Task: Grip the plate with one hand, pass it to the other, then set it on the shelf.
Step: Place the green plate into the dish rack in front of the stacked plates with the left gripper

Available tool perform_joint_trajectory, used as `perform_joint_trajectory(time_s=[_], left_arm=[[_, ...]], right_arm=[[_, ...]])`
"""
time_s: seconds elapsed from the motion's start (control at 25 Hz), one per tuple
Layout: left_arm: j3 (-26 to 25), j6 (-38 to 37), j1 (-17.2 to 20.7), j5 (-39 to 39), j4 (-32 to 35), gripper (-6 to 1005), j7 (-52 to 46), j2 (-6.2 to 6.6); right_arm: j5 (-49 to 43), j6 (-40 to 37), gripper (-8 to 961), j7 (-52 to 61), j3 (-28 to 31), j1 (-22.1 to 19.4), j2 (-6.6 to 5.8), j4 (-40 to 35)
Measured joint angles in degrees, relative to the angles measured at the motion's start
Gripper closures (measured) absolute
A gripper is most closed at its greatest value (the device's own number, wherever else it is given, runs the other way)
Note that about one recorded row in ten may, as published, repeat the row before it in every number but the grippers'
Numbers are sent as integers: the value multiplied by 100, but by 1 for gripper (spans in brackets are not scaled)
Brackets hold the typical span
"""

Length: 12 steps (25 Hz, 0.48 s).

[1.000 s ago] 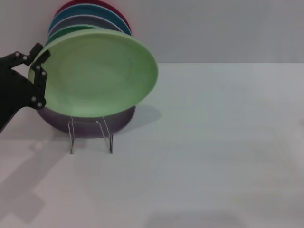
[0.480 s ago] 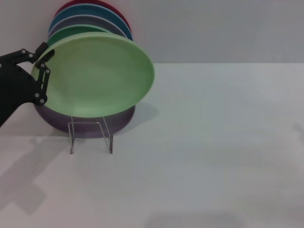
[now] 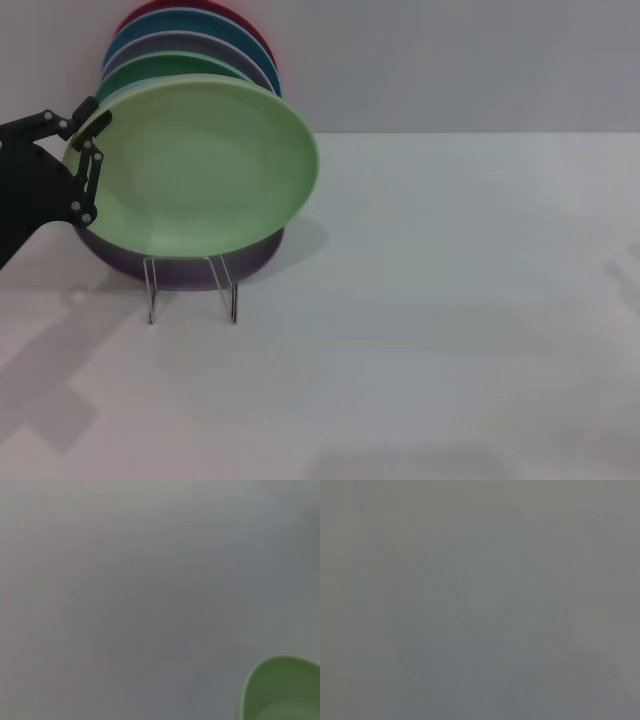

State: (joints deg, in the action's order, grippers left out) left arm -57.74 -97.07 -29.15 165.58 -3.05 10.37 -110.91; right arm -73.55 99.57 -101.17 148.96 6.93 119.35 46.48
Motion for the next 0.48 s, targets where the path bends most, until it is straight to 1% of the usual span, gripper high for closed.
perform_joint_trajectory(time_s=[0.32,0.48], left_arm=[[55,185,0,0,-2,915,93,-16],[23,360,-2,0,-2,909,147,-71]], right_arm=[[10,85,402,-3,-27,-12,-8,48],[11,91,402,-3,-26,-10,-8,55]])
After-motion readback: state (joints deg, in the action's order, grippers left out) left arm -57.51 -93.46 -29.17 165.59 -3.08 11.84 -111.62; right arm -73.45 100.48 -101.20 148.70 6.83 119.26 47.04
